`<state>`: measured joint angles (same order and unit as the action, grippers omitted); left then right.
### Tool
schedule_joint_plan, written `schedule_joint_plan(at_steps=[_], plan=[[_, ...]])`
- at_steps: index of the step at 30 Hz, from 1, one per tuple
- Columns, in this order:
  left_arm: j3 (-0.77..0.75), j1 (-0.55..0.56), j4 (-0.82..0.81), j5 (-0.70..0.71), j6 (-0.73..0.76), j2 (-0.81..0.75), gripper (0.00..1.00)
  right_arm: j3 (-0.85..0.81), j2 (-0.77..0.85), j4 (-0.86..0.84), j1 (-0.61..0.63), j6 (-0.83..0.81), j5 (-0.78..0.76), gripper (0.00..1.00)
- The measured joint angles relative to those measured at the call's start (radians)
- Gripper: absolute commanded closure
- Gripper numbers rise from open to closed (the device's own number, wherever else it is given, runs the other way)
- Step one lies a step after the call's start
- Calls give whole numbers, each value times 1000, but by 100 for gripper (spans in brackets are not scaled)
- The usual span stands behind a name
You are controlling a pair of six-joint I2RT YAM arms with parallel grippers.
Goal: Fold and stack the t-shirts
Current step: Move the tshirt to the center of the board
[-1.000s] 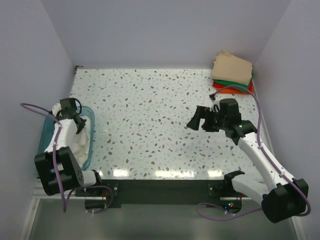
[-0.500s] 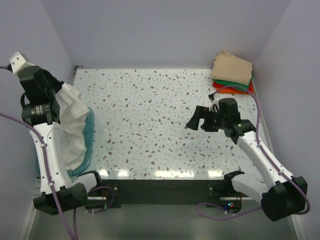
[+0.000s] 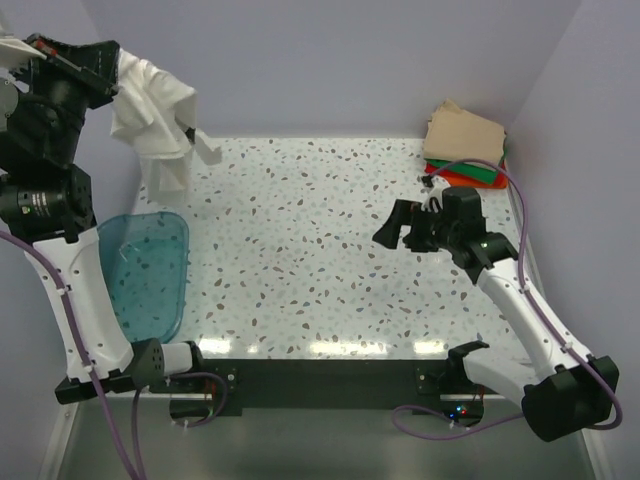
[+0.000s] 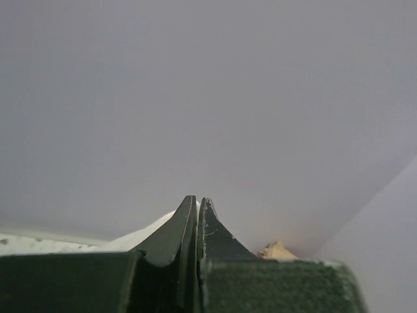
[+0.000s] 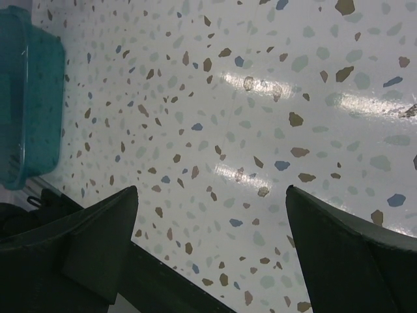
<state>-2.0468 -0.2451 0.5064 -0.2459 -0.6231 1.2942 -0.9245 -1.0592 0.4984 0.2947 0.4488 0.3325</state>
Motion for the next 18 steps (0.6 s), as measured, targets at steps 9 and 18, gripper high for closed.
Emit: schedule_joint_plan(at_steps=[9,18], plan=[[-6,375,-112,5,-33,78,100,-18,0,2,0,0,-44,1],[72,541,-124,42,-22,332,92,-20,-9,-10,1,1,-86,1]])
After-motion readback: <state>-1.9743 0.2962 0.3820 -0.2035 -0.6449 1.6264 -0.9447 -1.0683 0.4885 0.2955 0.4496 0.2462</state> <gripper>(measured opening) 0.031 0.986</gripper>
